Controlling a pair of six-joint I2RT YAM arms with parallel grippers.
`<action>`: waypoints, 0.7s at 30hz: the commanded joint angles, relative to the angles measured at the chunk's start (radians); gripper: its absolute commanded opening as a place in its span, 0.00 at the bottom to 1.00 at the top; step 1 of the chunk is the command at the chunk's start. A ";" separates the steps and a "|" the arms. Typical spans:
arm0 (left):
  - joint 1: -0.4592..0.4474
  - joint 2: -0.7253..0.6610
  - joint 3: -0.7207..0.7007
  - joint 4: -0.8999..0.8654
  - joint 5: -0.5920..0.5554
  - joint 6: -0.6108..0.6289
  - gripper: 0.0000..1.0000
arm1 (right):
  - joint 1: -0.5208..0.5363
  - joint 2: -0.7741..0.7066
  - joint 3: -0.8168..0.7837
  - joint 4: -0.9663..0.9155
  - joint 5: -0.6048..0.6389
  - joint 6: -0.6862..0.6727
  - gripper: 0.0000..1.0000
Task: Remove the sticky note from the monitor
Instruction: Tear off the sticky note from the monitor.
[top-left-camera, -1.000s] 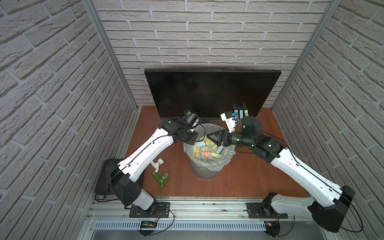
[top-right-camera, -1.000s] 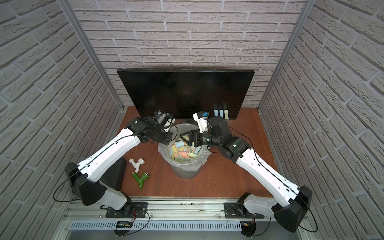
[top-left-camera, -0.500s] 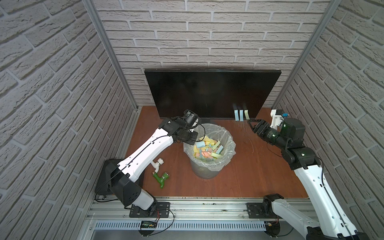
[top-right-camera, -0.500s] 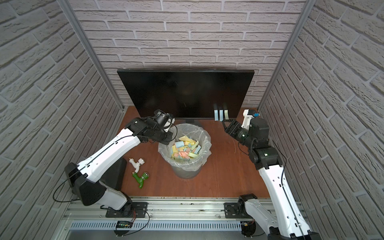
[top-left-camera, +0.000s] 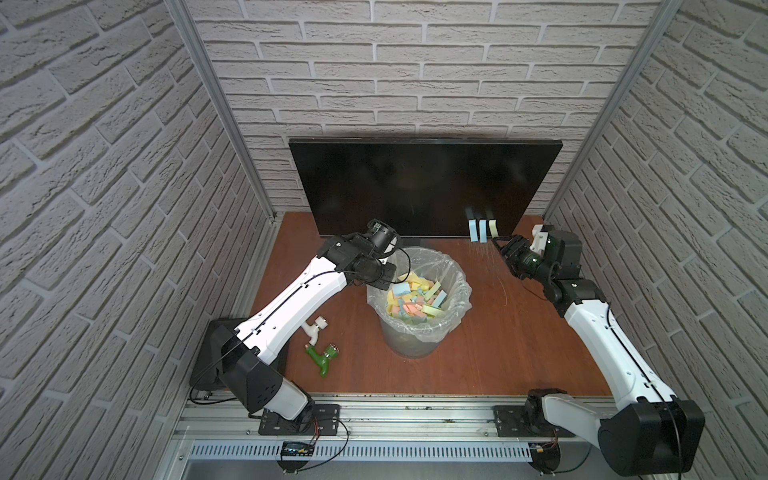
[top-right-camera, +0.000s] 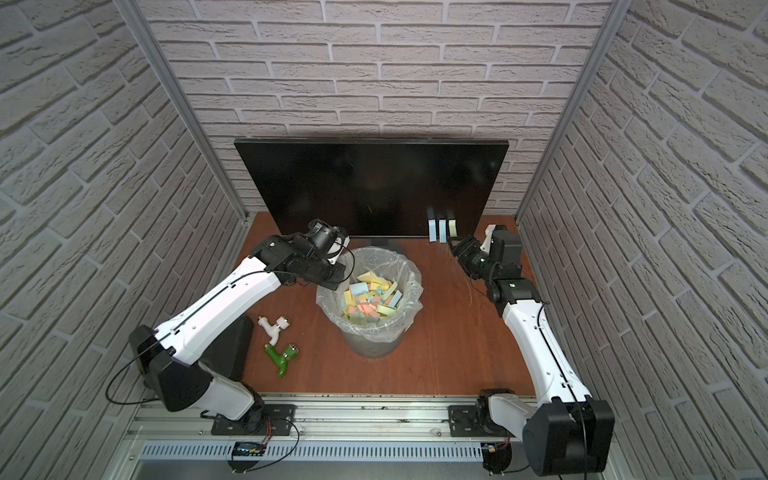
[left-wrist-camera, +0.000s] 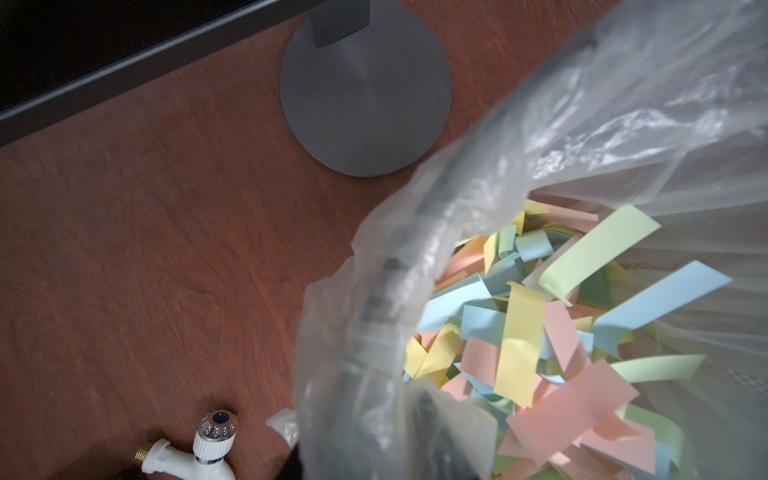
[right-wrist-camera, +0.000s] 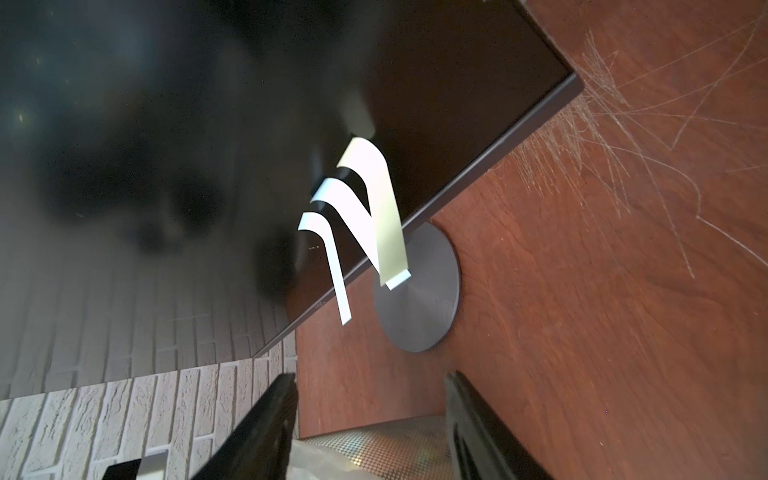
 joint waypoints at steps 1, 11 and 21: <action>-0.001 -0.029 -0.015 0.013 0.008 -0.006 0.34 | -0.005 0.035 0.007 0.128 -0.005 0.036 0.58; -0.001 -0.042 -0.017 0.012 0.007 -0.004 0.34 | -0.006 0.128 0.019 0.227 0.042 0.065 0.47; -0.001 -0.042 -0.013 0.011 0.012 -0.003 0.34 | -0.006 0.145 0.042 0.240 0.038 0.071 0.09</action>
